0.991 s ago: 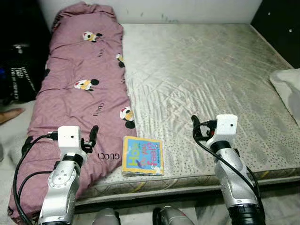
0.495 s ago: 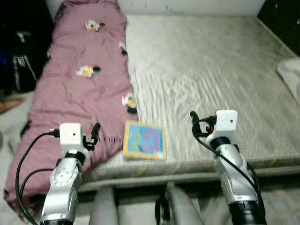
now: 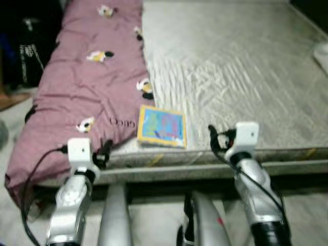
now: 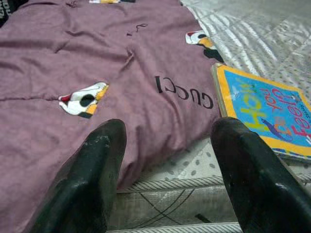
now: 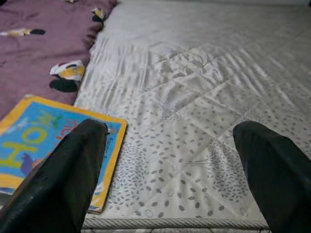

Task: Clean up the room

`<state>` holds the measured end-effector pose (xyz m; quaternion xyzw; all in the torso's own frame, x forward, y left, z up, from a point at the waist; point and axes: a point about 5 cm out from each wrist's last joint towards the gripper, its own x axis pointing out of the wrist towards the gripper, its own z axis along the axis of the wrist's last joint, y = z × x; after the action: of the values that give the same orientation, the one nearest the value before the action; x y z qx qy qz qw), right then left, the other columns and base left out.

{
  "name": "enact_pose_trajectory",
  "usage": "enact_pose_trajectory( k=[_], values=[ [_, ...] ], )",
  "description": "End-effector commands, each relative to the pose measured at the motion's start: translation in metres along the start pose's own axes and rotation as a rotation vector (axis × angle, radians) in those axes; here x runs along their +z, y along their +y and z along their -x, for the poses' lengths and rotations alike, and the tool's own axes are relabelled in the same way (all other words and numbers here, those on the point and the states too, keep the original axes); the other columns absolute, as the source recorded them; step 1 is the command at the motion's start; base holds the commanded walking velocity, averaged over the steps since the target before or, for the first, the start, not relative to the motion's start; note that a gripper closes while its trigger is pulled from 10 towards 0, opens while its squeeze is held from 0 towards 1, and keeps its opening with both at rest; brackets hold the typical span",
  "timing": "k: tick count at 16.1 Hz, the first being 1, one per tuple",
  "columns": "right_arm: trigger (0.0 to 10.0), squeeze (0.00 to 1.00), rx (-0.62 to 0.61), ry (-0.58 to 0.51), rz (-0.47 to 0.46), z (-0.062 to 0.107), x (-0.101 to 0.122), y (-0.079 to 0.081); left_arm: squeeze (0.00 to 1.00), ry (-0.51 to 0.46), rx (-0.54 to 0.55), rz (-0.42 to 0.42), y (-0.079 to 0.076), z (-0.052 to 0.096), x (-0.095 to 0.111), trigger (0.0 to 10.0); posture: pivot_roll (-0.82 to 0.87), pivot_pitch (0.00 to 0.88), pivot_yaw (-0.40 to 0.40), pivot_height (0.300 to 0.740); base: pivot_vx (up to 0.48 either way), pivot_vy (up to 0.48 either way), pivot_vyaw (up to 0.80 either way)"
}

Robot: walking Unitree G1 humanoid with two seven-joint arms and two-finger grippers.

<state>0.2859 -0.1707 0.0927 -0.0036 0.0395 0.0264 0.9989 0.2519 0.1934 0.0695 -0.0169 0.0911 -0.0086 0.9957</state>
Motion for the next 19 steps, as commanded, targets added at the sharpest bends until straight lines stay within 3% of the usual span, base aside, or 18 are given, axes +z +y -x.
enact_pose_trajectory(
  k=[1,8,13,17,19],
  values=[
    [10.0,0.00,-0.003,-0.014,0.006,-0.001,0.005,-0.002,0.00,-0.032,-0.009,-0.014,0.000,-0.003,0.009,10.0,0.01,0.144,-0.043,0.604,0.000,0.000,0.00],
    [10.0,0.00,-0.001,-0.011,0.011,0.000,0.005,-0.002,0.00,-0.049,0.000,-0.010,0.004,-0.013,0.015,10.0,0.00,0.139,-0.050,0.604,0.000,0.000,0.00],
    [10.0,0.00,0.007,-0.014,0.016,-0.001,0.006,-0.002,0.00,-0.071,-0.027,0.003,-0.001,-0.022,0.021,10.0,0.00,0.139,-0.054,0.604,0.000,0.000,0.00],
    [10.0,0.00,0.007,-0.016,0.033,0.003,0.008,-0.007,0.00,-0.044,0.001,0.050,-0.002,-0.036,0.017,10.0,-0.04,0.151,-0.066,0.549,0.000,0.000,0.00],
    [10.0,0.00,0.006,-0.009,0.052,0.008,0.007,-0.012,0.00,-0.032,0.017,0.060,0.002,-0.044,0.017,10.0,-0.07,0.159,-0.075,0.544,0.000,0.000,0.00]
  ],
)
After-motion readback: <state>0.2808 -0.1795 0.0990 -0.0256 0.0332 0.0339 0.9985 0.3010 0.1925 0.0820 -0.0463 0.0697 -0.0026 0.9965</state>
